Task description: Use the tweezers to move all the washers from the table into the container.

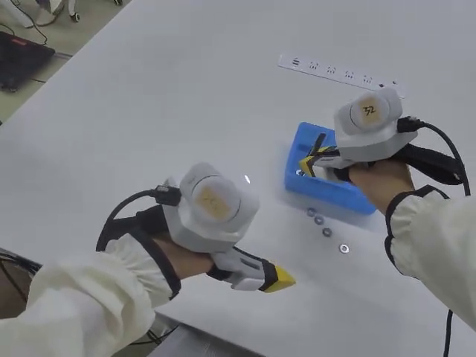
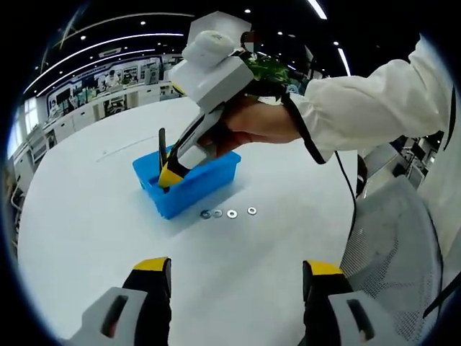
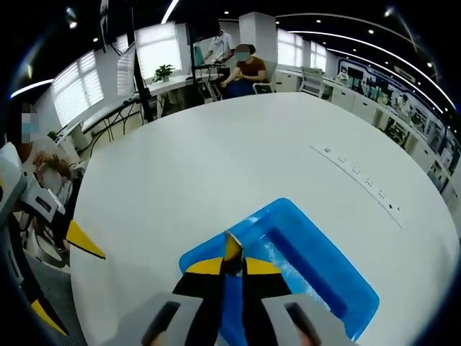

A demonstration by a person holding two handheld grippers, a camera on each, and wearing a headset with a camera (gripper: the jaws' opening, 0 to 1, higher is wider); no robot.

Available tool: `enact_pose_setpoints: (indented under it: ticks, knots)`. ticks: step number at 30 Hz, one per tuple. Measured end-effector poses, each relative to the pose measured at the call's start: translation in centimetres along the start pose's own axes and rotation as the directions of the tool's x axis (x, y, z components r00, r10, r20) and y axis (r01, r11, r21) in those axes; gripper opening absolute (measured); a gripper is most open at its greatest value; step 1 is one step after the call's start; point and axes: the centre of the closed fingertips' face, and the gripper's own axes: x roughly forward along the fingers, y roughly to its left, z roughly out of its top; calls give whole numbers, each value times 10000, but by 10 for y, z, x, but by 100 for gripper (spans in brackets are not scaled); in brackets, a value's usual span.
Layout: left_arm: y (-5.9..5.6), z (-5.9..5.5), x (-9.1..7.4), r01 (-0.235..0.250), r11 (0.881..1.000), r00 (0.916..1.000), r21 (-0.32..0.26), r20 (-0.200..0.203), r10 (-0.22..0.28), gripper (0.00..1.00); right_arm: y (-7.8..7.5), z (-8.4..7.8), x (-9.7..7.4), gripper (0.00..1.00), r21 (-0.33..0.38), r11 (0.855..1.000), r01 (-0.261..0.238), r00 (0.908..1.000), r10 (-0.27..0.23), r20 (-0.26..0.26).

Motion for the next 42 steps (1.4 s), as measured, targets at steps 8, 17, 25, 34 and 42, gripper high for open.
enact_pose_setpoints:
  ticks: [8,17,25,34,42]
  knots:
    - [-3,-3,0,116,9999,9997,127,-236,-113,75,-5,0,-6,5,250,9997,59,9998,-63,179]
    - [6,3,-4,-103,9995,9998,303,-138,107,75,-5,15,-26,5,314,9992,229,9970,-251,728]
    - [4,8,-6,-110,9991,9999,418,-35,112,75,-5,17,-52,5,353,9985,423,9923,-461,1149]
    - [0,8,-7,-95,9988,10000,480,-24,96,76,6,14,-76,4,267,9980,571,9868,-604,1501]
    - [4,6,-10,-233,9991,9997,367,26,232,76,22,8,-91,4,328,9984,457,9837,-507,1724]
